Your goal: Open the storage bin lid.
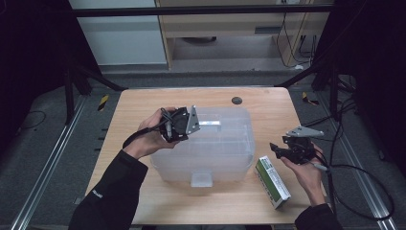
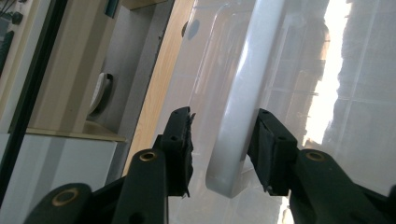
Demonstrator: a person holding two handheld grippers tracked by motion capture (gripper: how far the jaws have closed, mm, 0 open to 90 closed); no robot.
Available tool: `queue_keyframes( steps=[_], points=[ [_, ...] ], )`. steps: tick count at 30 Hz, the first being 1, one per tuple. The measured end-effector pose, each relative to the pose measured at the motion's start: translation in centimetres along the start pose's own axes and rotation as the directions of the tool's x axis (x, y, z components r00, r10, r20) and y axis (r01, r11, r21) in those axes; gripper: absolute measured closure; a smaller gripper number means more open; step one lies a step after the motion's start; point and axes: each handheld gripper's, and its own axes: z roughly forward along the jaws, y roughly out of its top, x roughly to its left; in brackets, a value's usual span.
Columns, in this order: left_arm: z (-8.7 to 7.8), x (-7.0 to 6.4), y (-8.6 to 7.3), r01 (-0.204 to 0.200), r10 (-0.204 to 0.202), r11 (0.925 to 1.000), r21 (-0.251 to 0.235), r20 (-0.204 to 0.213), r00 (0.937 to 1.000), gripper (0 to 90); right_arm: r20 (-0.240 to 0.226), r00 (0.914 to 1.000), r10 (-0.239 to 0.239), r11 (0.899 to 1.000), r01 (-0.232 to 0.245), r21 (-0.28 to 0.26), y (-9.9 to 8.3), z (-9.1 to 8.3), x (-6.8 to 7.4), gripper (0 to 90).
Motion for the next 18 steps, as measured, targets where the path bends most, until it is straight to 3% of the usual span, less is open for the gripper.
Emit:
queue_keyframes(
  steps=[7,10,18],
  points=[
    [0.07,-0.12,0.11,-0.024,0.024,0.9997,0.008,0.017,0.9996,69.0,-0.001,1.0,0.002,1.0,-0.002,-0.001,0.01,-0.04,-0.02,44.1],
    [0.0,-0.28,0.34,-0.051,0.051,0.9984,0.025,0.006,0.9987,70.4,-0.003,1.0,0.002,1.0,-0.002,-0.002,0.02,-0.08,-0.03,44.8],
    [-0.08,-0.24,0.6,-0.066,0.065,0.9968,0.046,0.011,0.9978,71.2,-0.014,0.9999,0.007,1.0,-0.007,-0.004,0.12,-0.25,0.13,48.8]
  ],
)
